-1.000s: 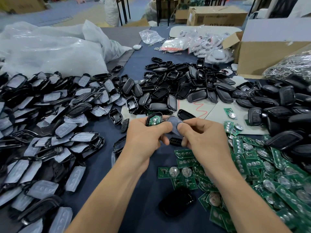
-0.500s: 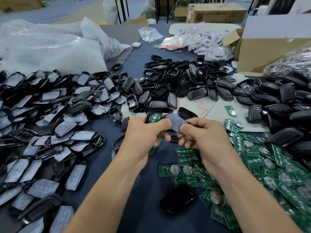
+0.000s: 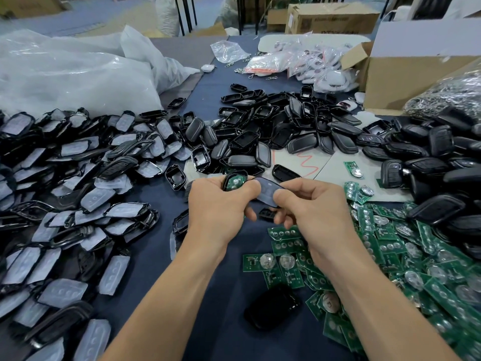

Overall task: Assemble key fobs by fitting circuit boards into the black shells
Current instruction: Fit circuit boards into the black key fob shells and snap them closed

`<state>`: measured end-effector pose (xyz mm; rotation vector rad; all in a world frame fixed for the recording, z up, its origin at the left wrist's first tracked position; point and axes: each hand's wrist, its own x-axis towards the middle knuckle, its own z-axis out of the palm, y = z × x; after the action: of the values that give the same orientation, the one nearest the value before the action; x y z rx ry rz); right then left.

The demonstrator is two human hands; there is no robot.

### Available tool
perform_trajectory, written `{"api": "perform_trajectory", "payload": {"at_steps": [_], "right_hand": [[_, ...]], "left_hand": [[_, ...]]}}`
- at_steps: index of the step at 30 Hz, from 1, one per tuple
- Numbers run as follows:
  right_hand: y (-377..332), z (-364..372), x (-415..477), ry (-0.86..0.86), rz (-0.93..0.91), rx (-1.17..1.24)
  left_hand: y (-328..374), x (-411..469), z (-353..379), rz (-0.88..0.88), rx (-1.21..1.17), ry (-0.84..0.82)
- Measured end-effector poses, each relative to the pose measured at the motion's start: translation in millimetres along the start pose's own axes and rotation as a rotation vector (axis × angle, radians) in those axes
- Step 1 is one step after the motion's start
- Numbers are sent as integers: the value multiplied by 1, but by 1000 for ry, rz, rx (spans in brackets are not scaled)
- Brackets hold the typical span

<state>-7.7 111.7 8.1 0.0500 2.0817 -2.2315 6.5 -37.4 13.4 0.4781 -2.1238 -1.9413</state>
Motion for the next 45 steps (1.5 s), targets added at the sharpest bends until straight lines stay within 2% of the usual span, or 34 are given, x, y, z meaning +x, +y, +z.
{"api": "perform_trajectory", "payload": {"at_steps": [3, 8, 11, 15, 18, 21, 24, 27, 29, 32, 35, 40, 45], "right_hand": [[0, -3, 0, 48, -26, -44], [2, -1, -4, -42, -42, -143], [3, -2, -2, -22, -73, -230], [1, -3, -2, 79, -71, -108], [-2, -2, -4, 97, -43, -3], [-5, -3, -5, 123, -38, 15], [-5, -2, -7, 150, -97, -106], [-3, 3, -12, 186, -265, -390], [-2, 6, -16, 142, -377, -562], [-1, 7, -20, 62, -453, -685], [-1, 6, -23, 23, -441, -746], [-4, 6, -23, -3, -286, -673], [-4, 9, -26, 32, -338, -804]], "left_hand": [[-3, 0, 1, 15, -33, -63], [-5, 2, -3, 16, 2, -22], [-4, 2, -4, -19, 3, -62], [2, 2, -4, -103, -101, -29], [6, 1, -4, -162, -255, -92], [7, -1, -2, -174, -264, -106], [4, -1, -1, -154, -209, -100], [3, -2, 0, -120, -202, -74], [4, -2, 0, -116, -168, -44], [3, -1, -2, -126, -108, -5], [-2, 3, -4, -148, -90, -1], [-4, 7, -5, -165, -146, -16], [-1, 4, -4, -158, -129, -43]]}}
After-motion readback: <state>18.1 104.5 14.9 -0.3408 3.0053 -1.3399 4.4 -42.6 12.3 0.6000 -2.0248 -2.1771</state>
